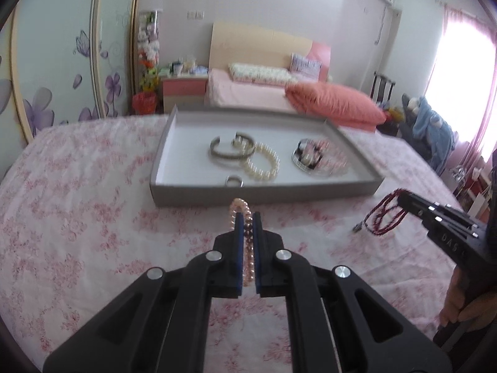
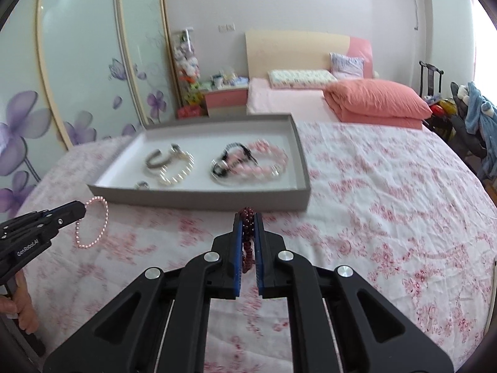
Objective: Organize jewelry
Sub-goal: 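Carry the pink pearl bracelet with the left tool while the right tool carries the red strand to the tray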
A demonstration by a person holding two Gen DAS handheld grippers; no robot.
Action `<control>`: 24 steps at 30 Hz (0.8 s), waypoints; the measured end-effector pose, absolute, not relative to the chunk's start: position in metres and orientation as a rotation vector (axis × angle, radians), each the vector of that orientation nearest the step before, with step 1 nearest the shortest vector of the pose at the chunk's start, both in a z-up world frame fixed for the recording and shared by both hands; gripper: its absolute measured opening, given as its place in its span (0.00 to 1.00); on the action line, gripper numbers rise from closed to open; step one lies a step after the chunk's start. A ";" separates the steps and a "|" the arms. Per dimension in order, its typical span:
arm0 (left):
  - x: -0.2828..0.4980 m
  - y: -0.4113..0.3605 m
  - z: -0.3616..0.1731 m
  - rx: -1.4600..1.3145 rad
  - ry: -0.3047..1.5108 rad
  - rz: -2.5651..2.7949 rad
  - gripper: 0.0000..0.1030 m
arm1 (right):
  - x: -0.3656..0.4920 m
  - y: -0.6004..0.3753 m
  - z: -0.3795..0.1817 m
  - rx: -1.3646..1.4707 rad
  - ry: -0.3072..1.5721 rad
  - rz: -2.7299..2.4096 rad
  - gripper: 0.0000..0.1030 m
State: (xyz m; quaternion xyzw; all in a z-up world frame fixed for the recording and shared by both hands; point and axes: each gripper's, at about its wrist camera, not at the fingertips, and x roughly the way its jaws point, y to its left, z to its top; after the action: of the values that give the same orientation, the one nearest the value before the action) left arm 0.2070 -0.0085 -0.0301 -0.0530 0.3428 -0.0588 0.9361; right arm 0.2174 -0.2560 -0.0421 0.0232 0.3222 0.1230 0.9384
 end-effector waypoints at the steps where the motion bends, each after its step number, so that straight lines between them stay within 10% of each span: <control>1: 0.203 -0.009 -0.024 -0.111 0.675 -0.124 0.06 | 0.216 -0.255 -0.039 0.051 0.648 0.257 0.08; 24: 0.166 -0.034 0.033 -0.048 0.418 -0.115 0.06 | 0.162 -0.231 0.032 0.006 0.322 0.328 0.08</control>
State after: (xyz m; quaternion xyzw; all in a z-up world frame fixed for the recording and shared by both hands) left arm 0.1656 -0.0335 0.0326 -0.0236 0.2075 -0.0569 0.9763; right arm 0.1619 -0.2308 0.0320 0.0028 0.1595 0.1624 0.9738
